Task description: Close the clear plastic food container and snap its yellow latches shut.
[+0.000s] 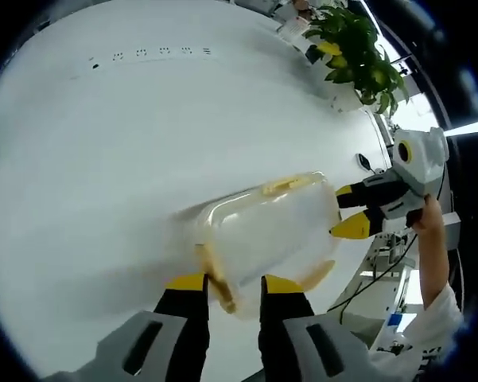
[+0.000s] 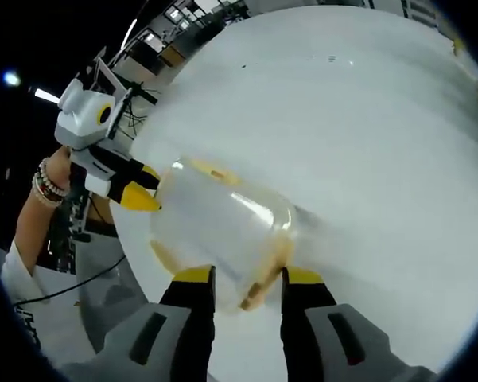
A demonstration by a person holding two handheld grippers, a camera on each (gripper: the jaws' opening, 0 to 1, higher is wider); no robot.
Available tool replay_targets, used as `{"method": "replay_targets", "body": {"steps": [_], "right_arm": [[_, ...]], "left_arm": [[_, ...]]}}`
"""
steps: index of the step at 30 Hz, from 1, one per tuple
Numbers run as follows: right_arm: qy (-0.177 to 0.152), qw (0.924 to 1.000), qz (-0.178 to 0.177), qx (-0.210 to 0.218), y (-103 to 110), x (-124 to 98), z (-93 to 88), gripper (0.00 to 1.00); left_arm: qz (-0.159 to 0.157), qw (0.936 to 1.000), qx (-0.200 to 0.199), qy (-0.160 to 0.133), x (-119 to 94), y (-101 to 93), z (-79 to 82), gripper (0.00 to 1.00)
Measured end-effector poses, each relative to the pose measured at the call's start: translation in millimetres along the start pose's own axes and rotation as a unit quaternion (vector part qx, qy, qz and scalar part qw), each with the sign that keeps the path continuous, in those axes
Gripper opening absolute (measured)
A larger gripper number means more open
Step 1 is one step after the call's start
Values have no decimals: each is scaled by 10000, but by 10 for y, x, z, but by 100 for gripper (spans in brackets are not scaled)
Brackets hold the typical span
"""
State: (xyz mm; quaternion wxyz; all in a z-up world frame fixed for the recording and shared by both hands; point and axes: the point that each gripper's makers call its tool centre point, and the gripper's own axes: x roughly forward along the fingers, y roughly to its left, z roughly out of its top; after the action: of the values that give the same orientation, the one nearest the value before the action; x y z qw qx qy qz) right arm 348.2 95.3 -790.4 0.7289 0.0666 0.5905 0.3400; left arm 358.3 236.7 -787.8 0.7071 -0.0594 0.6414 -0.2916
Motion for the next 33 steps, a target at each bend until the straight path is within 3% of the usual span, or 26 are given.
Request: {"method": "replay_targets", "body": {"steps": [11,12,27,31,33], "right_arm": [[-20,10000,60,27,6,4,-6,25],[-13,9997,251,67,57,-9,-16,25],[12,9998,187,-117,36,-92,-83,27],[11,9997,186,-155,6,-98,-80,28],[-23,9990,137,-422,-30,-105,-41,29]], "left_arm": [[-19,10000,-16,-41,-60,93,-30,15],[-12,10000,-25,-44,-55,106,-34,15],[39,9998,50,-167,-39,128,-44,17],[45,9991,263,-315,-50,104,-40,17],[167,9975,579,-365,-59,100,-4,18]]}}
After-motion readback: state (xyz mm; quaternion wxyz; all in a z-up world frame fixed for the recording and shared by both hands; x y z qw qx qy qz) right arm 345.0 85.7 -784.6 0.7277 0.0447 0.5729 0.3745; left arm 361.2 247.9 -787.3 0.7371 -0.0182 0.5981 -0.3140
